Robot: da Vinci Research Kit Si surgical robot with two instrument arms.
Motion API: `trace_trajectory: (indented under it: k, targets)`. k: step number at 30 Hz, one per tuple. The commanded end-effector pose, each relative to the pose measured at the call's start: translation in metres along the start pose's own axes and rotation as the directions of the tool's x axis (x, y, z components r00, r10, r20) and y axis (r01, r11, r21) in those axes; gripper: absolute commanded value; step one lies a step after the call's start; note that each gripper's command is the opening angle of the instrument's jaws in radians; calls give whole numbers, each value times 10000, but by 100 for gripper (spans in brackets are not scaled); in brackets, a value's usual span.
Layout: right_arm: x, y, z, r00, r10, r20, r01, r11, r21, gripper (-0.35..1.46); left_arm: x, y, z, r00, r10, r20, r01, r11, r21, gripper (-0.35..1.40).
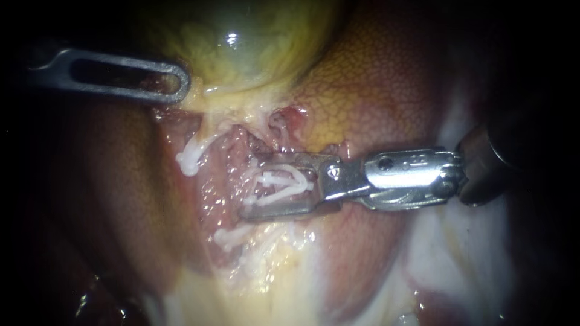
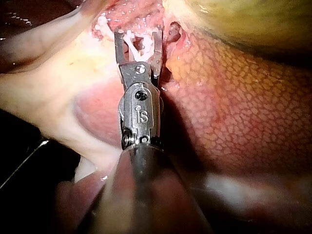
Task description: Clipping third clip right tube
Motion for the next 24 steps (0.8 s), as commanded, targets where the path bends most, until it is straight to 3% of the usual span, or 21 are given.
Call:
trace_trajectory:
  k: [1, 8, 24]
  targets:
    - [0, -1, 0, 10000, -2, 0, 2, 10000, 8, 45, 0, 0, 0, 10000, 1, 0, -1, 10000, -1, -35]
    - [6, -9, 1, 10000, 12, -2, -12, 10000, 71, 45, 0, 0, 0, 10000, 0, 0, 0, 10000, -1, -35]
    - [51, -42, -11, 9993, 203, -321, -188, 9988, 459, 46, 0, 0, 0, 10000, 1, -1, -1, 10000, 0, -35]
